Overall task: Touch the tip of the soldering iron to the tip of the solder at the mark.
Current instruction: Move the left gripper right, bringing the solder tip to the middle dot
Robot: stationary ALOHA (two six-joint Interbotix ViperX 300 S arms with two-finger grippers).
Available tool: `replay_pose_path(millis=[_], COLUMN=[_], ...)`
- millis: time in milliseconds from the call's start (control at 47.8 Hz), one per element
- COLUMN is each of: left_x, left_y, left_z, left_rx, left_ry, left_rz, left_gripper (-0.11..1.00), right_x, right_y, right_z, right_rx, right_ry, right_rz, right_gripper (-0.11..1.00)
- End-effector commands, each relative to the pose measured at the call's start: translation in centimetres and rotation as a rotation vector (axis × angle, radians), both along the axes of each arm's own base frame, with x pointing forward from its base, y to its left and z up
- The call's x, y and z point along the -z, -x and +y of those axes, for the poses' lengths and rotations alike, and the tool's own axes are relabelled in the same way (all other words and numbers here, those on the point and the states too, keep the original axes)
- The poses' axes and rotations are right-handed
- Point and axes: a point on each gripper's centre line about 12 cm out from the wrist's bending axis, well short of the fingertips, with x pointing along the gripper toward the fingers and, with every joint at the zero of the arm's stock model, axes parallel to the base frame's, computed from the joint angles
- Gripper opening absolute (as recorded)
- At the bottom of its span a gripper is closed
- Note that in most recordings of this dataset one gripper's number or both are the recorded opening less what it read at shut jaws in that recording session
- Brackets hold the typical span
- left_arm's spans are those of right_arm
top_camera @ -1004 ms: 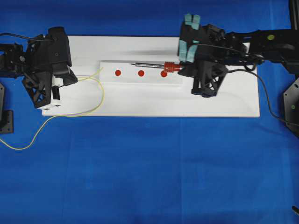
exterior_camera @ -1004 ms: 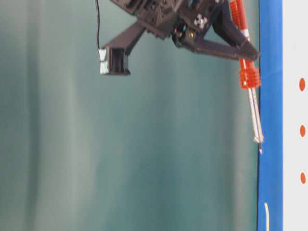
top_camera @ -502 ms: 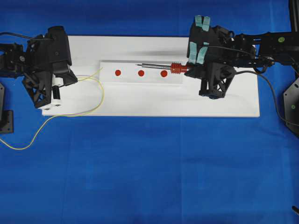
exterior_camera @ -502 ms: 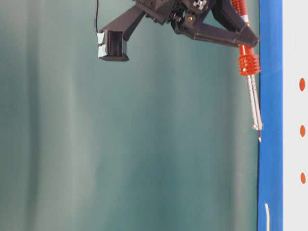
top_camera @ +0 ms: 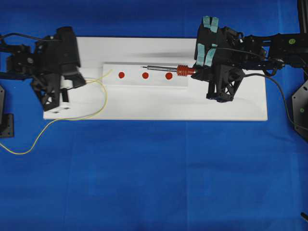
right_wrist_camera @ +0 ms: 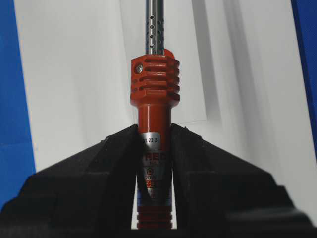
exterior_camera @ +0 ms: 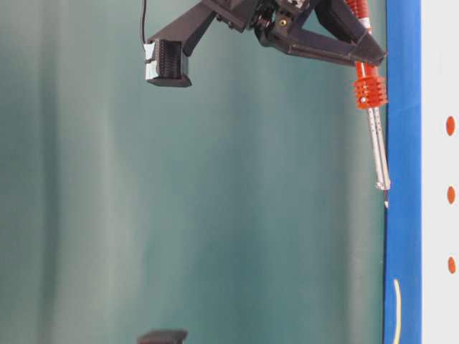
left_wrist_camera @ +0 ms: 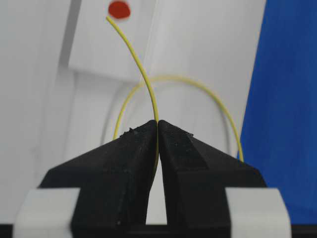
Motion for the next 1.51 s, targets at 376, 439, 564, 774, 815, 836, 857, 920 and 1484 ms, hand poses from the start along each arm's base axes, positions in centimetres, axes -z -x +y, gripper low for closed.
replay_pose_path(millis=[376,439,564,774,815,836,857,920,1484], left_x=[0.6,1.1,2.1,3.3,3.3,3.3,3.3,3.3,3.3], left_y=[-7.5,-8.0,-8.5,-8.5,-8.5,-8.5,-8.5,-8.5,-8.5], left_z=[0.4,0.5,0.6,0.7,0.7,0.7,0.7,0.7,0.7], left_rx=[0.028,0.029,0.028,0.021,0.021,0.020,0.020,0.021,0.022], left_ry=[-0.008,-0.007,-0.004,0.002,0.003,0.003,0.003,0.002,0.002], left_rz=[0.020,0.033,0.055,0.080,0.082,0.080,0.082,0.080,0.083], left_gripper=[0.02,0.02,0.02,0.02,0.02,0.02,0.02,0.02,0.02], right_x=[-1.0,-1.0,-1.0,-0.8,-0.8,-0.7,-0.7,-0.6,2.7], right_y=[-0.1,-0.1,-0.1,0.0,0.0,0.1,0.1,0.2,-0.1], right_z=[0.0,0.0,0.0,0.0,0.0,0.0,0.0,0.0,-0.1], right_rx=[-0.001,-0.001,-0.001,-0.003,-0.004,-0.003,-0.004,-0.003,-0.001], right_ry=[0.011,0.011,0.011,0.015,0.016,0.014,0.015,0.013,-0.008], right_rz=[-0.035,-0.035,-0.035,-0.033,-0.031,-0.030,-0.030,-0.024,0.065], right_gripper=[0.06,0.06,0.06,0.06,0.06,0.06,0.06,0.06,0.06])
